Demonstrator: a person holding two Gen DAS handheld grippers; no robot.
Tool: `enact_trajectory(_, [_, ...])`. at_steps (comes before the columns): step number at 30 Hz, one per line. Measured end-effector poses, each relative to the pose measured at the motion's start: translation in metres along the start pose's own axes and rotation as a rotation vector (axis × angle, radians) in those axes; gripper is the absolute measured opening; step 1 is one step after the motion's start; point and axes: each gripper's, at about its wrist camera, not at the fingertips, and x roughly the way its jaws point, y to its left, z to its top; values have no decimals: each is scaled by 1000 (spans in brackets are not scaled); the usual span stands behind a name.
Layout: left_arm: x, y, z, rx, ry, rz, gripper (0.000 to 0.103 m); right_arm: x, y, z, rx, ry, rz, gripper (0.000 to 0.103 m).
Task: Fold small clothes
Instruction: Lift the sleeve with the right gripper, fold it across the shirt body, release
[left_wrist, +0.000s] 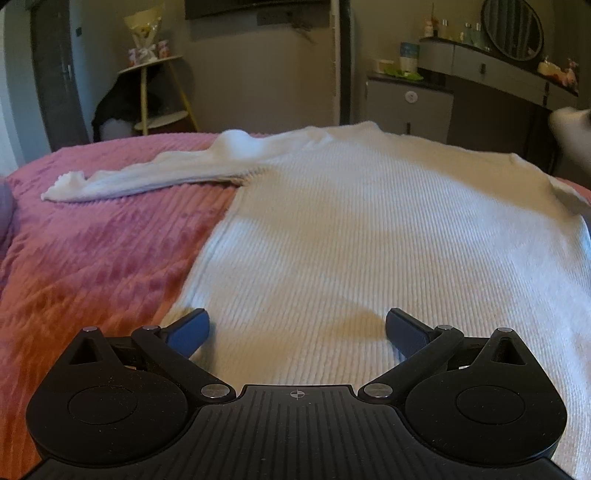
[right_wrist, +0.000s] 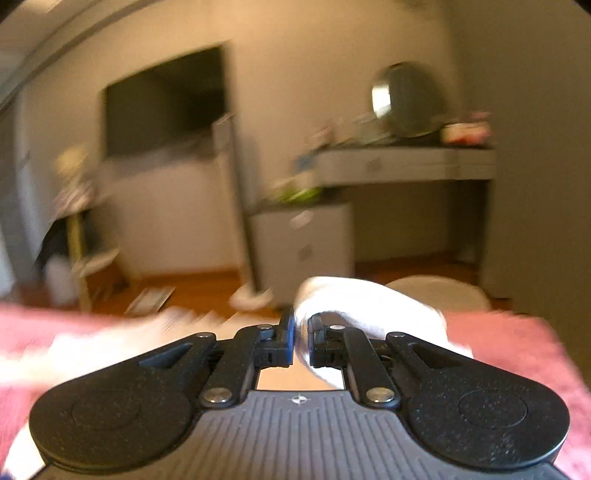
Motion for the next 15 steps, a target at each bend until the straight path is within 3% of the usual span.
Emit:
enact_trajectory(2, [-2,3,0,-11,-5,-4,103,17,34,-28,-37,106,57,12])
enact_trajectory(4, [-1,7,0,-19,4,-11,103,27,55,-53,-52,229,82,23])
enact_trajectory(5, [-1,8,1,-24,7,-13,103,24,61,-62,-28,242,82,28])
enact_trajectory(7, [0,9,2,-37,14,-21,103,14,52,-70,77,247,92,46])
enact_trajectory(10, [1,8,4,-31,12,-29,103,-2,21,-74,282,215,103,47])
enact_trajectory(15, [0,4,3,-18,-7,-35,103,5,-17,-60,463,180,68,47])
